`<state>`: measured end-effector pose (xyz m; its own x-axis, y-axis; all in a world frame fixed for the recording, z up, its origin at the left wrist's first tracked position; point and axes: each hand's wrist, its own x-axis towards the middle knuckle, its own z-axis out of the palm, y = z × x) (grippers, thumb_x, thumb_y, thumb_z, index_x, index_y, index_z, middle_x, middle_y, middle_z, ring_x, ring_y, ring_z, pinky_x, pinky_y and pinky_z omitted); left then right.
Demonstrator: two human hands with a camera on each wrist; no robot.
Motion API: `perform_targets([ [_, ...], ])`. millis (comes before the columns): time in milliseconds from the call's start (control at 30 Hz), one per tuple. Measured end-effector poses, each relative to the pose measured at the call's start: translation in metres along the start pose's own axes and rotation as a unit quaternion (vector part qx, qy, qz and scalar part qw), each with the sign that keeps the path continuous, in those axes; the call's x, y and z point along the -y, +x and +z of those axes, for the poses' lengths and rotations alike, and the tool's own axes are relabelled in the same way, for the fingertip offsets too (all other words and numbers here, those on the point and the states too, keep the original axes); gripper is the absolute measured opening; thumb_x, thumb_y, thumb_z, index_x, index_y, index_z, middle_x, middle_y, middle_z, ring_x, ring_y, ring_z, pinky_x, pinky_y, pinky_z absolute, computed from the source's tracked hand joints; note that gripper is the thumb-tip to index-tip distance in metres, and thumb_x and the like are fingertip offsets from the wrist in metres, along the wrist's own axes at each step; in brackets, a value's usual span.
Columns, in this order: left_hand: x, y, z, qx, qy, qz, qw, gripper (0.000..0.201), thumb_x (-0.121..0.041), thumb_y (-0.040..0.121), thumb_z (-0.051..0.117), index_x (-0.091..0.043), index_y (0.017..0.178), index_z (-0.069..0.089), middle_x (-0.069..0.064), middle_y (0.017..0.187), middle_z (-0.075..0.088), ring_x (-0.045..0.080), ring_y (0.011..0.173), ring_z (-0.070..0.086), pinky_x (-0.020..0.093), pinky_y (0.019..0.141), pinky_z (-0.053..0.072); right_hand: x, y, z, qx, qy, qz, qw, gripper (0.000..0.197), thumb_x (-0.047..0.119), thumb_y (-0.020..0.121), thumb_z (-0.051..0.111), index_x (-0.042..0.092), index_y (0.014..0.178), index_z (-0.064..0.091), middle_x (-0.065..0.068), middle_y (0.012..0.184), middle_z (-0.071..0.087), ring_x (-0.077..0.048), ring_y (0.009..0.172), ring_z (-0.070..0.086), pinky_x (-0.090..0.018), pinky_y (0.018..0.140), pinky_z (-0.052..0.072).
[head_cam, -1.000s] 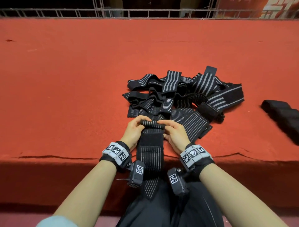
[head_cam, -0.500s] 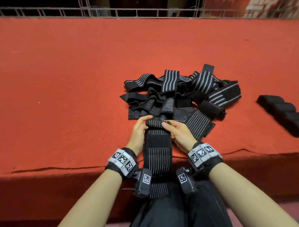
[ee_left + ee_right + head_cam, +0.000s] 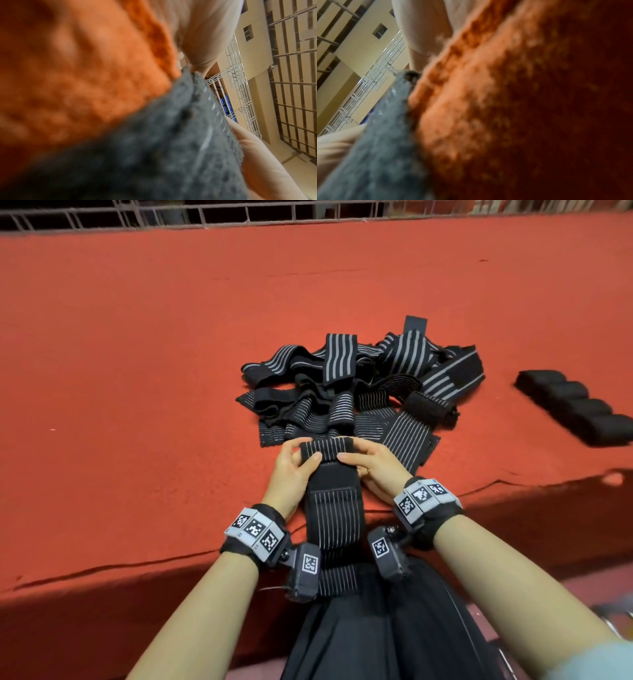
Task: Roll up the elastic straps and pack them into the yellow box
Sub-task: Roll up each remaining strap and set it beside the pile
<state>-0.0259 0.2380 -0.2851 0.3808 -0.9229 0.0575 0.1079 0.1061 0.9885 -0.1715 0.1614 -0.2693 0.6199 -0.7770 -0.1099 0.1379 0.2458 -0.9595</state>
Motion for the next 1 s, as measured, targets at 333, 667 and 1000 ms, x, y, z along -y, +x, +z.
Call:
perform_targets([
  [333, -0.001, 0.002, 0.004, 0.008, 0.022, -0.004, 1.000, 0.017, -0.012, 0.093, 0.053, -0.007, 0.106, 0.063, 0.012, 0.106, 0.067, 0.023, 0.103, 0.062, 0.033, 0.092, 0.049, -0.003, 0.001, -0.008, -0.021, 0.027, -0.023, 0.999, 0.035, -0.019, 0.087, 0.043, -0.001, 0.108, 0.064, -0.011, 0.083, 0.066, -0.006, 0.053, 0.058, -0.013, 0.050, 0.044],
  [667, -0.001, 0.000, -0.001, -0.016, 0.012, -0.001, 1.000, 0.030, -0.004, 0.091, 0.059, -0.011, 0.120, 0.059, 0.011, 0.113, 0.069, 0.022, 0.105, 0.066, 0.031, 0.088, 0.053, -0.003, 0.004, -0.005, 0.000, 0.070, -0.016, 0.997, 0.027, 0.009, 0.100, 0.043, 0.000, 0.114, 0.064, -0.005, 0.084, 0.072, -0.013, 0.075, 0.067, -0.027, 0.070, 0.055],
  [1000, -0.003, -0.001, 0.010, 0.016, 0.013, -0.035, 0.999, 0.044, -0.010, 0.099, 0.045, -0.015, 0.141, 0.031, 0.006, 0.125, 0.057, 0.015, 0.114, 0.055, 0.029, 0.103, 0.043, -0.010, 0.007, 0.003, 0.041, -0.230, -0.035, 0.972, 0.053, 0.039, 0.102, 0.037, 0.020, 0.151, 0.029, 0.014, 0.140, 0.042, 0.002, 0.128, 0.036, -0.021, 0.110, 0.024],
])
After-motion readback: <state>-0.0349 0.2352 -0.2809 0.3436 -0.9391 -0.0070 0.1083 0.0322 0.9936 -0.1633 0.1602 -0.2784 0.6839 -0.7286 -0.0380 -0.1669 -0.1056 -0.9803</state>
